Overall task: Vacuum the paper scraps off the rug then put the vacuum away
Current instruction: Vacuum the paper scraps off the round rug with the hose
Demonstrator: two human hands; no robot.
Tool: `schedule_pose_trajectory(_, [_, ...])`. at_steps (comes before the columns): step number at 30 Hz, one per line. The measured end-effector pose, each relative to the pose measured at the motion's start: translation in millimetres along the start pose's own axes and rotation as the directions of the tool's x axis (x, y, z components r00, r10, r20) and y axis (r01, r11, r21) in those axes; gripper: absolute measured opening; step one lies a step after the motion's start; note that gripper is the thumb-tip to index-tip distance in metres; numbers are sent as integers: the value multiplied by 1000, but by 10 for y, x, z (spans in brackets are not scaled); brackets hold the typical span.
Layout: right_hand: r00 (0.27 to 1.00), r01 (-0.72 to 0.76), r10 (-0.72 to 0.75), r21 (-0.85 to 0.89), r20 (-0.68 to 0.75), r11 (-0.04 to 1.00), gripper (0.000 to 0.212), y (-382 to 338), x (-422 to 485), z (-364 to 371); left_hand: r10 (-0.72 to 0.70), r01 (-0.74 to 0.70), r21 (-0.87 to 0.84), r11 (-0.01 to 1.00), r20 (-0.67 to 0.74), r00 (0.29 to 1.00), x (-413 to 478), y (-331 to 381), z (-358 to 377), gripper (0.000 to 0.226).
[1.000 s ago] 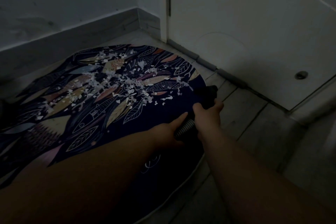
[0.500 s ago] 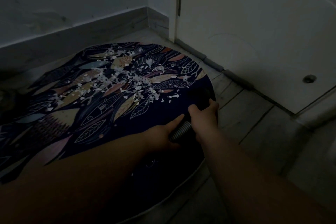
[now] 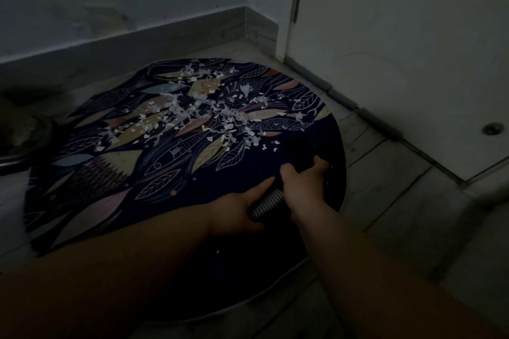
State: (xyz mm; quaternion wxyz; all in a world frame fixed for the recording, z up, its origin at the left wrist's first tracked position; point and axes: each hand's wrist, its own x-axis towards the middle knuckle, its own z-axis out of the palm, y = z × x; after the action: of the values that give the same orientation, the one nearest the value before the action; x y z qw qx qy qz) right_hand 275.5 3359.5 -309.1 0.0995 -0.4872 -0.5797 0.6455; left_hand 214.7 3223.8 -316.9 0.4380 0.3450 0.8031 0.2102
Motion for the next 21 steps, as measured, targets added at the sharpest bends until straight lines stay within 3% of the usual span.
schedule_pose_trajectory(21, [977,-32,48,-81,208,996,69,89,-421,830,-74,71,-30,997,-121,990,-761,-619,-192,97])
